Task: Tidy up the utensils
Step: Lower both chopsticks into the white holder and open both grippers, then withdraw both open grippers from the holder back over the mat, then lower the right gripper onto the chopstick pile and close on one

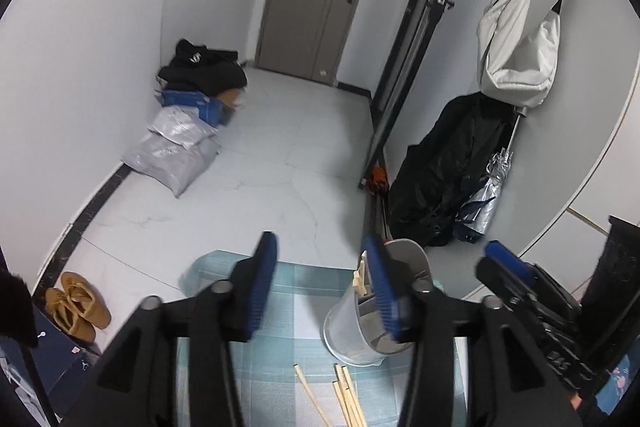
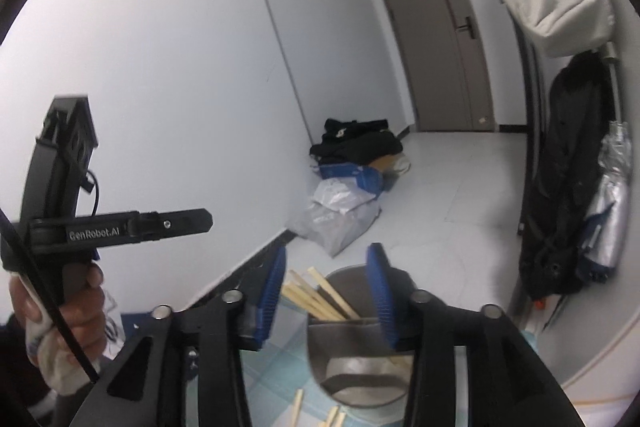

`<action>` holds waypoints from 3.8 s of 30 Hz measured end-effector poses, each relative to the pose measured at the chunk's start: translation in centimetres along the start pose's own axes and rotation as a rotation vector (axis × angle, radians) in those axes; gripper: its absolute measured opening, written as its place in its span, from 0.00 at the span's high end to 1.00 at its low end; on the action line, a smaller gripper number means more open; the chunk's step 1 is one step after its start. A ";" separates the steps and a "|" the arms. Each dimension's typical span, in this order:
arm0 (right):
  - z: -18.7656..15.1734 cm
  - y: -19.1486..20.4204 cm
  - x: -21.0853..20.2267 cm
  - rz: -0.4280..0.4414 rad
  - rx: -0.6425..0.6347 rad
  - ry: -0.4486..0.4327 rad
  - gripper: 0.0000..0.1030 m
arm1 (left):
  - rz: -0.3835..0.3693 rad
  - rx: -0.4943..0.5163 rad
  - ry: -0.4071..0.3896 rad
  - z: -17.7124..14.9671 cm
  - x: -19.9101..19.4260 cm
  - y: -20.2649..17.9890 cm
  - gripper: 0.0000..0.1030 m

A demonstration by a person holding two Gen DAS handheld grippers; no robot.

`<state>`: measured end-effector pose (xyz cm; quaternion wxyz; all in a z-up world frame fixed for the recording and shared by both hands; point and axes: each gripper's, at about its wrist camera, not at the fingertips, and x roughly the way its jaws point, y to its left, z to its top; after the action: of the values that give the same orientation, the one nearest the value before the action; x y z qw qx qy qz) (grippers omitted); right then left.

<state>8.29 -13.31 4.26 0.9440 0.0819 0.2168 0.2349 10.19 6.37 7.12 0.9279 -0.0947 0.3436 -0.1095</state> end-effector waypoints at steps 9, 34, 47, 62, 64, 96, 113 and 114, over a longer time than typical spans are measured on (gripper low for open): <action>-1.0 3.0 -4.7 -0.075 0.036 -0.105 0.19 | 0.109 0.020 -0.129 -2.1 -4.3 -0.4 0.29; -8.9 5.4 -9.9 -0.224 0.029 -0.079 0.05 | 0.182 0.017 -0.184 -9.4 -6.1 -0.9 0.27; -11.7 3.9 -6.5 -0.307 0.067 0.097 0.06 | 0.207 -0.002 -0.087 -11.7 -1.1 0.3 0.27; -16.3 1.7 0.7 -0.390 0.074 0.408 0.08 | 0.185 -0.063 0.103 -13.0 3.2 3.3 0.27; -17.0 1.6 1.8 -0.395 0.062 0.453 0.10 | 0.189 -0.087 0.117 -12.9 3.5 4.0 0.27; -20.3 5.1 8.4 -0.454 -0.177 0.656 0.76 | 0.204 -0.102 0.169 -13.0 4.1 6.0 0.27; -20.7 4.7 6.1 -0.293 -0.085 0.791 0.93 | 0.177 -0.180 0.183 -12.9 4.0 6.8 0.27; -20.6 4.8 6.3 -0.288 -0.094 0.794 0.89 | 0.178 -0.180 0.183 -12.9 4.0 6.8 0.27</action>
<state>2.05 -5.00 -15.23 0.8130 -0.0891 0.5620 0.1234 5.60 10.48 -6.65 0.8864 -0.1364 0.4423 -0.0039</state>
